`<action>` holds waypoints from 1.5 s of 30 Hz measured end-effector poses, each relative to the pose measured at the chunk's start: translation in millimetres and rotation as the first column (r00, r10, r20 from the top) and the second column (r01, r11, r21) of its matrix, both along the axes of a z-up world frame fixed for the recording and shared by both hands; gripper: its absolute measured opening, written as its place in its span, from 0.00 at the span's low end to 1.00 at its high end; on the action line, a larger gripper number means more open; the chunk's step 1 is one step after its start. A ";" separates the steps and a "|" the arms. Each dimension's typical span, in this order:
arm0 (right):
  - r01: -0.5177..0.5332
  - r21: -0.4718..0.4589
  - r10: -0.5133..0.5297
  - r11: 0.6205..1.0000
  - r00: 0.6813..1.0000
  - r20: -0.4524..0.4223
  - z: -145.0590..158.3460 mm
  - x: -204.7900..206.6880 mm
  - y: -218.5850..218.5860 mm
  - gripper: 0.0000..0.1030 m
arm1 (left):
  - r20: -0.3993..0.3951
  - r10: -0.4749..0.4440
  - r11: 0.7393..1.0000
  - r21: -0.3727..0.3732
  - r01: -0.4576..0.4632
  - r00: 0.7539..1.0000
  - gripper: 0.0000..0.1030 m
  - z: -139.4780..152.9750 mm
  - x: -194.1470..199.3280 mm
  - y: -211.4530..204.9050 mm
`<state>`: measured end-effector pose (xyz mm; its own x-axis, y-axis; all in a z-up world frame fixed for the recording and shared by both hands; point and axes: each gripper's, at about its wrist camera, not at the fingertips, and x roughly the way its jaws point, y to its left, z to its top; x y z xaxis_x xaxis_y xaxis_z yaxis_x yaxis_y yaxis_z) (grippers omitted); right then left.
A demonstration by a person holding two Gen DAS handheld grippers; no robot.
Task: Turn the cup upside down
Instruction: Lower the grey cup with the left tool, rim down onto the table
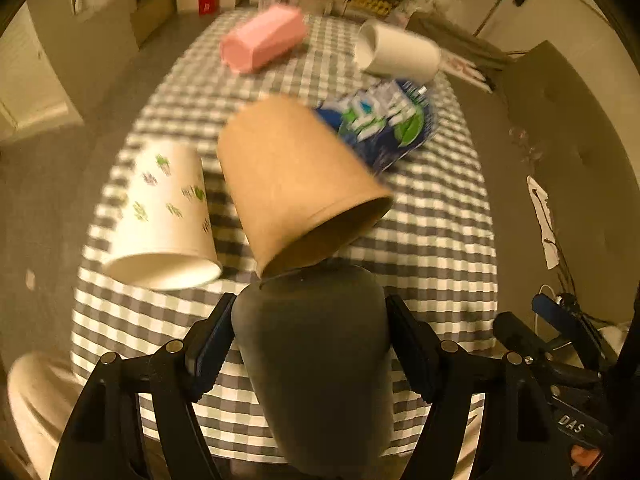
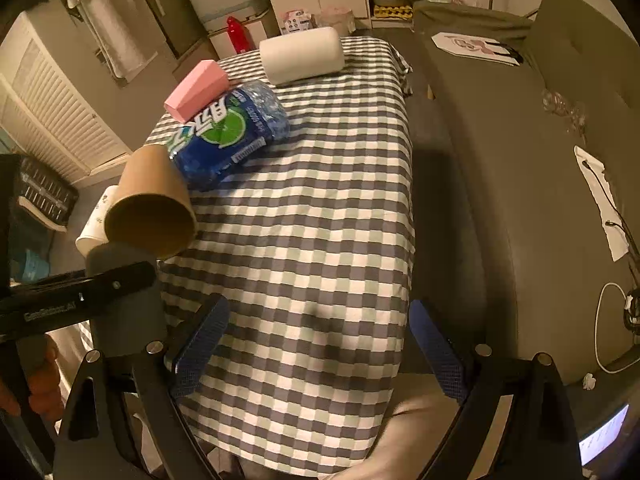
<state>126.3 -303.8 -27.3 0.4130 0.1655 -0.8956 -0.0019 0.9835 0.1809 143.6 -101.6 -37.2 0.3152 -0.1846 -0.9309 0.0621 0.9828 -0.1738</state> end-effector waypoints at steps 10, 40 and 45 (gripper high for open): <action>0.011 -0.031 -0.011 0.999 1.000 0.012 9.6 -14.0 1.4 0.89 | 0.200 -0.053 0.998 0.056 0.042 0.978 0.73 24.1 -29.9 -9.8; 0.045 -0.086 -0.029 0.995 0.984 0.173 73.1 -61.2 5.4 0.89 | 0.411 -0.160 0.987 0.070 0.144 0.898 0.80 55.1 -105.0 -11.7; 0.035 -0.086 -0.010 0.996 0.962 0.274 98.7 -82.7 25.1 0.89 | 0.515 -0.132 0.991 0.062 0.117 0.847 0.80 79.8 -131.2 8.9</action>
